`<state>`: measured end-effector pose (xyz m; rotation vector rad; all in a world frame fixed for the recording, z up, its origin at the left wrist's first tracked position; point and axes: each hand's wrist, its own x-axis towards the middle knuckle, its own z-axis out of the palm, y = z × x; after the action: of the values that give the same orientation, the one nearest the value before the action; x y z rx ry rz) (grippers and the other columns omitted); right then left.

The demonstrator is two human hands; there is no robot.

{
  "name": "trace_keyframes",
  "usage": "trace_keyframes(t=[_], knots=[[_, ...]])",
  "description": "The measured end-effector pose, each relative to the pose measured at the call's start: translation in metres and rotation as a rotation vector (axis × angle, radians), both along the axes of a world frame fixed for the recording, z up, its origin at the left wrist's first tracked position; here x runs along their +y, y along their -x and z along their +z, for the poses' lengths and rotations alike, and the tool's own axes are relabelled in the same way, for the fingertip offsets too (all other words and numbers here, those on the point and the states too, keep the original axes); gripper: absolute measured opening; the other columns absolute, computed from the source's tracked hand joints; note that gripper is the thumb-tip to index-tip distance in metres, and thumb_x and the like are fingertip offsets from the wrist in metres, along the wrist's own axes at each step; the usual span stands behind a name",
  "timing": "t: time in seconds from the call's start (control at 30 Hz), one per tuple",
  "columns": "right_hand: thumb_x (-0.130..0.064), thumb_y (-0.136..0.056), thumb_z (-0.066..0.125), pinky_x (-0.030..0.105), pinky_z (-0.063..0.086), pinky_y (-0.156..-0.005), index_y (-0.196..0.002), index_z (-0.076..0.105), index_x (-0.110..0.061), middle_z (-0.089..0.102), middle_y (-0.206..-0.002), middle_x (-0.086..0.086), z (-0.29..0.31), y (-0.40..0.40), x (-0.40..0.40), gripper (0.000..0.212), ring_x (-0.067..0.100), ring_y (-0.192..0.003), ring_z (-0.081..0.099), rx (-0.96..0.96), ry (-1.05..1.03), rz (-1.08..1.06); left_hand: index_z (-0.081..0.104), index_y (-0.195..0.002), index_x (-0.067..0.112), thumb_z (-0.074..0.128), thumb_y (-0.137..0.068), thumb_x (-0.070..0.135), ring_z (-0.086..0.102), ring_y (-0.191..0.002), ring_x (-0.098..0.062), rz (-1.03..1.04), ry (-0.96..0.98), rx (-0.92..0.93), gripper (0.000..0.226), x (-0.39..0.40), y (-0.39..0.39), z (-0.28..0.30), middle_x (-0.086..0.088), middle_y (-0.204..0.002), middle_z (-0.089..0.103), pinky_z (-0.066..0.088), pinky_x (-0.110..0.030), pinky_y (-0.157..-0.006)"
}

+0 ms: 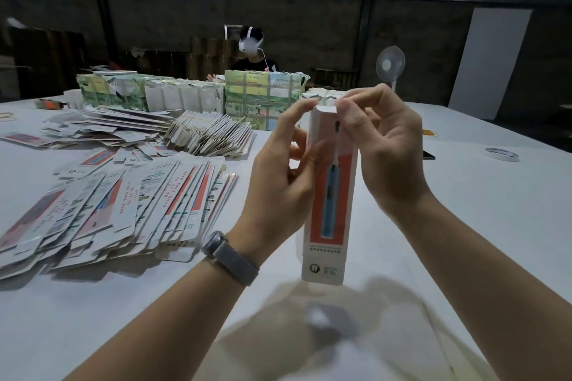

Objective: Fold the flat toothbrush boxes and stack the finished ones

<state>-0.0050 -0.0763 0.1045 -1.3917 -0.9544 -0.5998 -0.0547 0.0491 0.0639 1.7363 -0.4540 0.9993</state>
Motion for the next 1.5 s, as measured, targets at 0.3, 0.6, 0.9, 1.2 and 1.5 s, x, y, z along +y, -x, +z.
trace_keyframes(t=[0.3, 0.6, 0.9, 1.2, 1.5], knots=[[-0.017, -0.091, 0.058, 0.024, 0.055, -0.068, -0.093, 0.065, -0.018, 0.069, -0.082, -0.011, -0.015, -0.006, 0.017, 0.008, 0.010, -0.080, 0.069, 0.210, -0.083, 0.158, 0.043, -0.150, 0.015, 0.048, -0.104, 0.023, 0.063, -0.091, -0.018, 0.118, -0.029, 0.015, 0.046, 0.000, -0.002, -0.006, -0.002, -0.103, 0.054, 0.057, -0.030, -0.076], [-0.002, -0.100, 0.050, 0.023, 0.055, -0.076, -0.101, 0.063, -0.010, 0.068, -0.090, -0.009, -0.017, 0.003, 0.019, 0.016, 0.006, -0.087, 0.066, 0.171, -0.106, 0.218, 0.041, -0.153, 0.015, 0.046, -0.104, 0.025, 0.060, -0.092, -0.018, 0.165, -0.030, -0.025, 0.051, -0.002, -0.002, -0.007, -0.009, -0.109, 0.056, 0.058, -0.037, -0.079], [-0.007, -0.097, 0.050, 0.023, 0.053, -0.073, -0.096, 0.065, -0.016, 0.068, -0.090, -0.002, -0.009, 0.007, 0.016, 0.018, 0.010, -0.086, 0.065, 0.171, -0.063, 0.197, 0.040, -0.153, 0.015, 0.042, -0.105, 0.020, 0.063, -0.108, -0.017, 0.128, -0.009, -0.049, 0.048, -0.007, 0.000, -0.008, -0.009, -0.124, 0.059, 0.057, -0.032, -0.088], [-0.021, -0.093, 0.052, 0.025, 0.055, -0.069, -0.090, 0.064, -0.018, 0.066, -0.081, -0.002, 0.001, 0.004, 0.008, 0.013, 0.013, -0.077, 0.066, 0.211, -0.046, 0.143, 0.038, -0.153, 0.016, 0.039, -0.106, 0.019, 0.059, -0.097, -0.014, 0.138, -0.074, -0.071, 0.047, -0.009, 0.002, -0.008, -0.009, -0.114, 0.057, 0.055, -0.025, -0.079], [-0.019, -0.092, 0.047, 0.030, 0.053, -0.067, -0.088, 0.060, -0.014, 0.064, -0.079, 0.001, 0.000, 0.009, 0.011, 0.015, 0.017, -0.077, 0.061, 0.245, -0.094, 0.218, 0.033, -0.155, 0.015, 0.037, -0.107, 0.020, 0.055, -0.089, -0.013, 0.157, -0.124, -0.076, 0.049, -0.009, 0.002, -0.008, -0.004, -0.105, 0.051, 0.052, -0.033, -0.074]])
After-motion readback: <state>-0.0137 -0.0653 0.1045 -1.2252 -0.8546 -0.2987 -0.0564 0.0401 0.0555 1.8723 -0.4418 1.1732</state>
